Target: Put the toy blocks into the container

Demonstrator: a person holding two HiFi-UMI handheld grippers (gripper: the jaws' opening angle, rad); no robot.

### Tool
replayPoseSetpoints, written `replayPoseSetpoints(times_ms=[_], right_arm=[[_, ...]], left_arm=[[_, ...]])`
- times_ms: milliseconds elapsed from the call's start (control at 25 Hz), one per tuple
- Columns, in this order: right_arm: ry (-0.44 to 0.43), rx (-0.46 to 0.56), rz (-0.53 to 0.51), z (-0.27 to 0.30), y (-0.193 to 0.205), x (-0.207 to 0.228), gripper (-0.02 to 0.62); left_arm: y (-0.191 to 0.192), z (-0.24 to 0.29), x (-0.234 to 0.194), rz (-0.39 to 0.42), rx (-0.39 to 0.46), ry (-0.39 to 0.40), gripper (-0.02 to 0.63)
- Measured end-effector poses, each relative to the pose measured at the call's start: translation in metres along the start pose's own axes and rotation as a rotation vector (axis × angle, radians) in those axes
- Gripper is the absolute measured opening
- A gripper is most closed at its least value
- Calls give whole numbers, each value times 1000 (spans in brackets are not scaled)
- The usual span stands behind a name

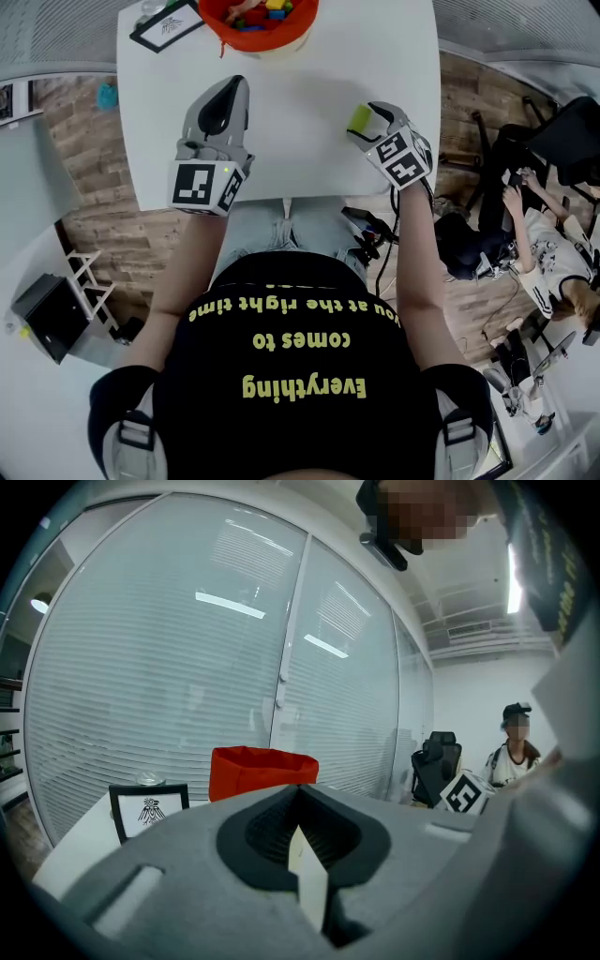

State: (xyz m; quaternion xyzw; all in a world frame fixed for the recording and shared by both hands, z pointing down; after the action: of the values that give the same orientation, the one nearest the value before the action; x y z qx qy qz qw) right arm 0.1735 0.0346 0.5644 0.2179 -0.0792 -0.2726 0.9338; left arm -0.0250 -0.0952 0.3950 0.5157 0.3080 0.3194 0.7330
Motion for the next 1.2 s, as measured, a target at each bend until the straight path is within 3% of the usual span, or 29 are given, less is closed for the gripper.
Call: replayPoseSetpoints(times_ms=[240,760,1200], right_arm=[[-27,-64,-75,14,-1,-2,333],[-72,-87,-37,15,2,-3,298],[-62,4,21,-3,-13,13,296]], left_arm=[[0,3,-3,8,-11,4,-2],[-4,1,-10,1,6,-21,-2],[-13,-2,-14,2,33,-50,-2]])
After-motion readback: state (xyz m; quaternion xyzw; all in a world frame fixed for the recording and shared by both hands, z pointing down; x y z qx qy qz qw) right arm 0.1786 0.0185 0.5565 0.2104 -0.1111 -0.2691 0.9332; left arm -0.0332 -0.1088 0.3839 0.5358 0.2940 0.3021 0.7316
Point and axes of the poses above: the fingertips, and each gripper's own axes: z forward along the fingers, x to its right, y out of its underside, the point moved 4 cm from there along -z, backward along the fingers, and after that the axes turned 5 degrees about -x, right-handed, at the moved point
